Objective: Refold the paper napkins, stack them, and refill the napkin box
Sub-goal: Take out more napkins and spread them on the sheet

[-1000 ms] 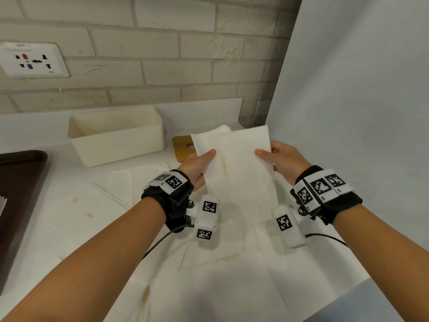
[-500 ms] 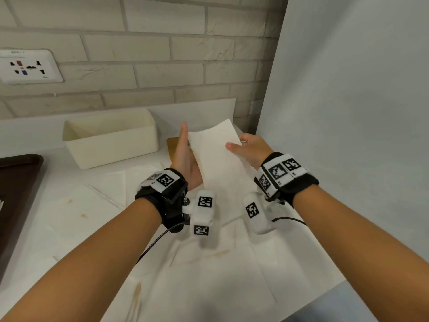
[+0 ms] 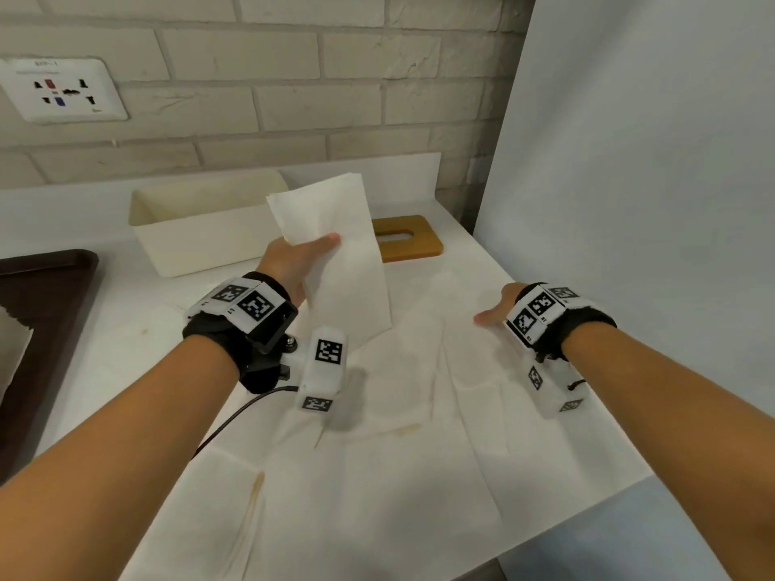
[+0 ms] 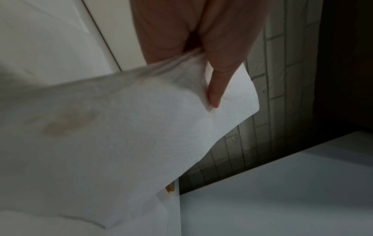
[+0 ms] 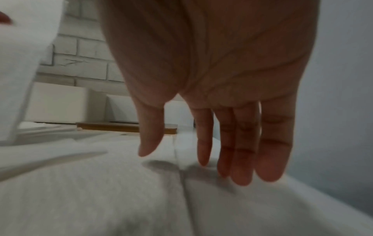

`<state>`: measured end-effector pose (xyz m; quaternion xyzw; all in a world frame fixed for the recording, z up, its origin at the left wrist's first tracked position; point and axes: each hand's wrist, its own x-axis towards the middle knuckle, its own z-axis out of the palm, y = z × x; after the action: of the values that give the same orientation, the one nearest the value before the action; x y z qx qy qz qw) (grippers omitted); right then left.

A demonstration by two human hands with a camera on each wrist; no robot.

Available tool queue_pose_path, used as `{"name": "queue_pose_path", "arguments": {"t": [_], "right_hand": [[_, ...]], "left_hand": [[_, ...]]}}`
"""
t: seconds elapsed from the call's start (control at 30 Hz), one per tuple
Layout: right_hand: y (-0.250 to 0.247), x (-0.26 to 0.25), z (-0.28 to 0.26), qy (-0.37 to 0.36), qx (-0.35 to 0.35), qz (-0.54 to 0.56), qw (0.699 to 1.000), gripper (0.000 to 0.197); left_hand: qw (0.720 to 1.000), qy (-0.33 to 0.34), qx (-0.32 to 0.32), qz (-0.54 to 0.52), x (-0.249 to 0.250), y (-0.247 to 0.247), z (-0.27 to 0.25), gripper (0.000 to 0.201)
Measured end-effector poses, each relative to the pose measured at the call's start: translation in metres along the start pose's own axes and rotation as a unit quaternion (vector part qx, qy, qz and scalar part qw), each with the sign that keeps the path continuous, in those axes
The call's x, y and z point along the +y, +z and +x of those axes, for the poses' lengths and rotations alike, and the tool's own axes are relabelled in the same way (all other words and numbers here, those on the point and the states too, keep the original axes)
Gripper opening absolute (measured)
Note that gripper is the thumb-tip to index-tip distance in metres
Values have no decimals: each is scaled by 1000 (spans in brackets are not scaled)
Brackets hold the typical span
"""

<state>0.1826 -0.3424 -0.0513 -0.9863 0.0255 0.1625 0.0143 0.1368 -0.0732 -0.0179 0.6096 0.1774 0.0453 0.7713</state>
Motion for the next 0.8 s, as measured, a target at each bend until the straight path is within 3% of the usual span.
{"name": "queue_pose_path", "arguments": {"t": [0.13, 0.33, 0.43, 0.57, 0.67, 0.8], "right_hand": [[7, -8, 3, 3, 2, 25, 1000, 81], [11, -13, 11, -2, -25, 27, 999, 68], [8, -12, 21, 12, -31, 107, 994, 68], [-1, -11, 24, -12, 35, 198, 979, 39], [-14, -7, 17, -35, 106, 258, 960, 31], [-51, -9, 2, -101, 185, 371, 905, 27]], "left_hand": [[1000, -2, 11, -4, 0, -10, -2, 34], [1000, -26, -9, 13, -5, -10, -2, 31], [999, -47, -18, -1, -7, -6, 0, 35], [998, -61, -14, -25, -7, -4, 4, 37], [997, -64, -18, -35, -7, -3, 5, 36], [997, -71, -21, -33, -6, -2, 8, 38]]}}
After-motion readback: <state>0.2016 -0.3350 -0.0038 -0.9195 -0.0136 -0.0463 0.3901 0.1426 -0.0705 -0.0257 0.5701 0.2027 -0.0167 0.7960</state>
